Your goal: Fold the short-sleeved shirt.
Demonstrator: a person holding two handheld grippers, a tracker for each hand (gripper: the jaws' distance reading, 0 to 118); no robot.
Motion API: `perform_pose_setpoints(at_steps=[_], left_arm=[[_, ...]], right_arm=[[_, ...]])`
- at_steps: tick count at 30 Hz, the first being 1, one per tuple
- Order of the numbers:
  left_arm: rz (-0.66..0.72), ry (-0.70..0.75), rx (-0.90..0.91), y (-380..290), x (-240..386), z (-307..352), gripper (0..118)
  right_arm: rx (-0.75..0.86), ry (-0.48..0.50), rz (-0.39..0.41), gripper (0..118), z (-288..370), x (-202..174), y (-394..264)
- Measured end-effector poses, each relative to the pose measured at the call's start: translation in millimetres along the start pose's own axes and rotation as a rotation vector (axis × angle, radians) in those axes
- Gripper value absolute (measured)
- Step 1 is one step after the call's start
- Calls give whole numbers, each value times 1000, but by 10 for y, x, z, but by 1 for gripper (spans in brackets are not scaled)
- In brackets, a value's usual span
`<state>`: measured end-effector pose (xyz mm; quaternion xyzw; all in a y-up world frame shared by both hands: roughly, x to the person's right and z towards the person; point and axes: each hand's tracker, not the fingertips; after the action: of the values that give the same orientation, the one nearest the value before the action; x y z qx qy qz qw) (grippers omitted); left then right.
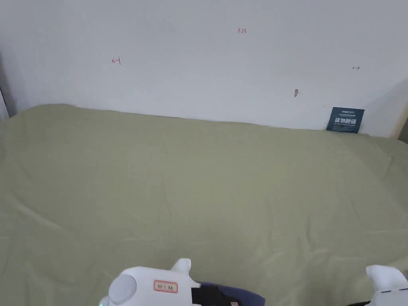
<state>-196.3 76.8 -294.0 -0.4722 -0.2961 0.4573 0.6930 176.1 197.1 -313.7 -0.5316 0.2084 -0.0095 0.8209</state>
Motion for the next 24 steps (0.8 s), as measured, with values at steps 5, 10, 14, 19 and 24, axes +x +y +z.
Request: perform_pose_setpoints(at_steps=[5,10,14,19,24], left_arm=[[22,62,-42,-191,-241,-557,3],[101,61,-2,-231,-347,-697,0],[3,14,15,-141,19,-256,0],[-104,62,165,147,241,829,0],[-130,266,201,246,-73,1606,0]], right_arm=[[1,11,2,0,-61,-76,1],[-2,22,5,0,-100,-143,-25],[-7,45,5,0,-214,-202,-6],[-38,210,-22,0,-557,-430,91],[-113,336,10,0,-1049,-818,200]])
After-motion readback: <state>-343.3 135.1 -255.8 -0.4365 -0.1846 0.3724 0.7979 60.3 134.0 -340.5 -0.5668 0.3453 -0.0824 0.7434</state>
